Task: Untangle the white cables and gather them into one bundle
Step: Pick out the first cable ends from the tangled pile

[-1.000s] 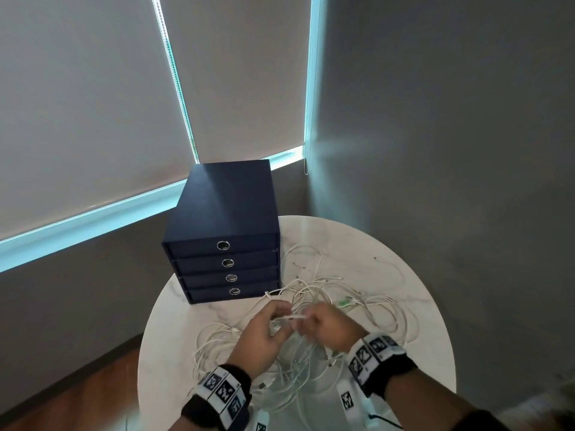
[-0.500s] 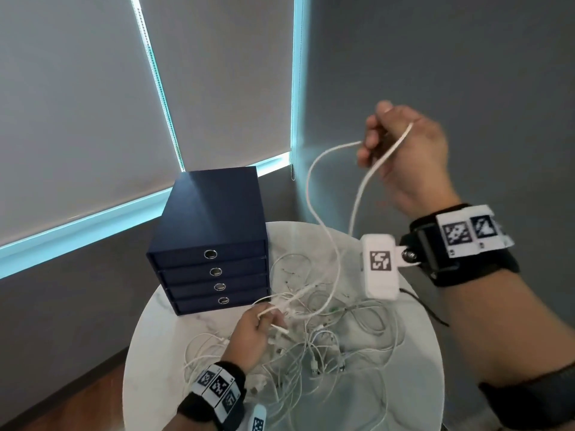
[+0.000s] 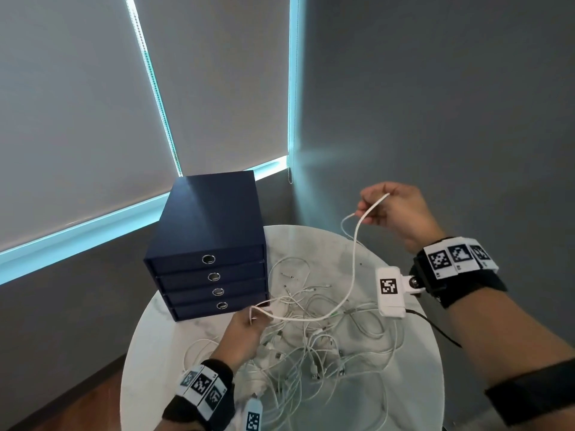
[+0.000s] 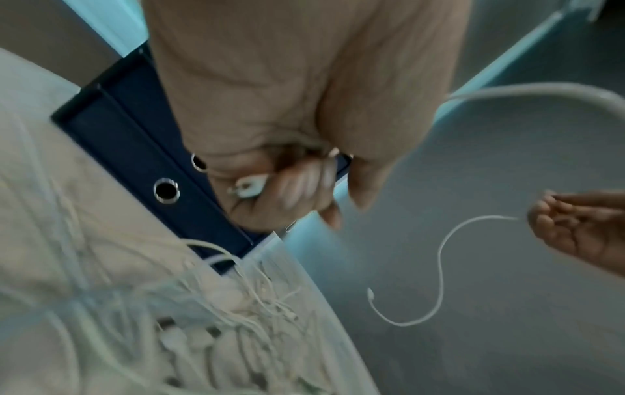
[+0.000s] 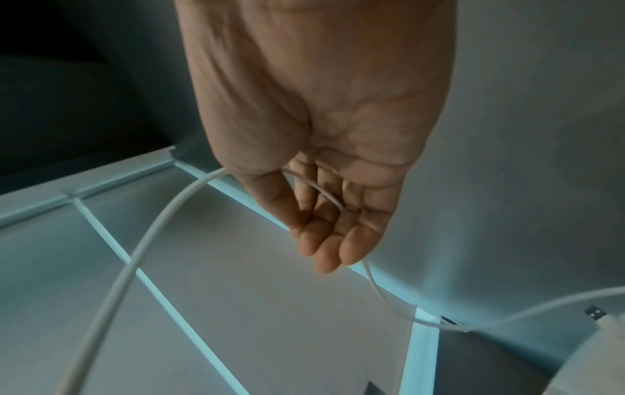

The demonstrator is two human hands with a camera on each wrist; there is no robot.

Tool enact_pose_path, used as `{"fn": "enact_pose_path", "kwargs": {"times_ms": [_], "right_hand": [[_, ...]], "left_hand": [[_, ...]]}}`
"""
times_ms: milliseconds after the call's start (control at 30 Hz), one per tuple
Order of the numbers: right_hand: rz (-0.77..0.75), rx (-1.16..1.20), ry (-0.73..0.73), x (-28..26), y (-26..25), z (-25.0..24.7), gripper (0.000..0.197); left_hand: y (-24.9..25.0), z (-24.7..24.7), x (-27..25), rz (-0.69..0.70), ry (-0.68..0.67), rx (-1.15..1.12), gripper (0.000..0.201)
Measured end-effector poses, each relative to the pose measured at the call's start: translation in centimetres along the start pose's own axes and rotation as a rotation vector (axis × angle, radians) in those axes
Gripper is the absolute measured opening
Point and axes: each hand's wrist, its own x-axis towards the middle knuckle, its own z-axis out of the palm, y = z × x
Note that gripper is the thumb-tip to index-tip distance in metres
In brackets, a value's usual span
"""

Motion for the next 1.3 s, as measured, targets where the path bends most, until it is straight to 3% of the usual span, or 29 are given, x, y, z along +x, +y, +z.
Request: {"fn": "enact_pose_path", "kwargs": {"times_ms": [67, 133, 233, 300, 367, 433, 500, 600, 667, 733, 967, 1100, 1233, 1300], "right_hand": [[0.011, -0.015, -0.001, 0.2, 1.1, -0.5, 0.028], [0.015, 0.002, -0.044, 0.0, 1.8, -0.6, 0.035], [0.052, 0.132, -0.148, -0.6, 3.0, -0.5, 0.036], [0.083, 0.212, -0.235, -1.4, 3.8, -0.1, 0.03], [0.061, 0.136, -0.353, -2.9, 4.7, 0.9, 0.021], [0.015, -0.025, -0.553, -5.0, 6.0, 2.3, 0.014], [0.007, -0.148, -0.792, -7.5, 7.5, 3.8, 0.022], [0.094, -0.19, -0.985, -10.7, 10.4, 5.0, 0.028], [0.154, -0.224, -0.946, -11.6, 12.8, 4.5, 0.032], [0.234, -0.248, -0.86, -11.4, 15.5, 2.8, 0.034], [0.491, -0.525, -0.627, -10.4, 19.9, -7.1, 0.033], [0.524, -0.577, -0.396, -10.0, 21.7, -12.5, 0.036], [0.415, -0.763, -0.068, -8.8, 22.9, -17.2, 0.048], [0.373, -0.869, -0.037, -7.8, 23.0, -19.4, 0.046]], "left_hand": [[-0.7, -0.2, -0.4, 0.076, -0.175, 0.265, 0.012], [-1.4, 0.0, -1.0, 0.062, -0.395, 0.477, 0.031], [-0.7, 1.0, -1.8, 0.035, -0.548, 0.489, 0.061], [0.5, 1.9, -2.1, 0.015, -0.526, 0.203, 0.052], [2.3, 3.1, -2.7, -0.035, -0.455, -0.139, 0.027], [3.9, 4.1, -2.7, -0.109, -0.426, -0.332, 0.047], [5.2, 4.8, -2.3, -0.168, -0.413, -0.499, 0.06], [6.5, 4.9, -1.2, -0.261, -0.261, -0.84, 0.039], [6.6, 4.4, 0.0, -0.301, -0.083, -1.032, 0.031], [6.3, 3.5, 0.9, -0.319, 0.023, -1.082, 0.035], [4.6, 0.6, 1.7, -0.274, 0.181, -1.121, 0.041], [3.7, -0.9, 1.9, -0.236, 0.231, -1.143, 0.042], [2.4, -2.0, 2.3, -0.214, 0.287, -1.16, 0.041], [1.9, -2.6, 2.4, -0.2, 0.306, -1.15, 0.04]]}}
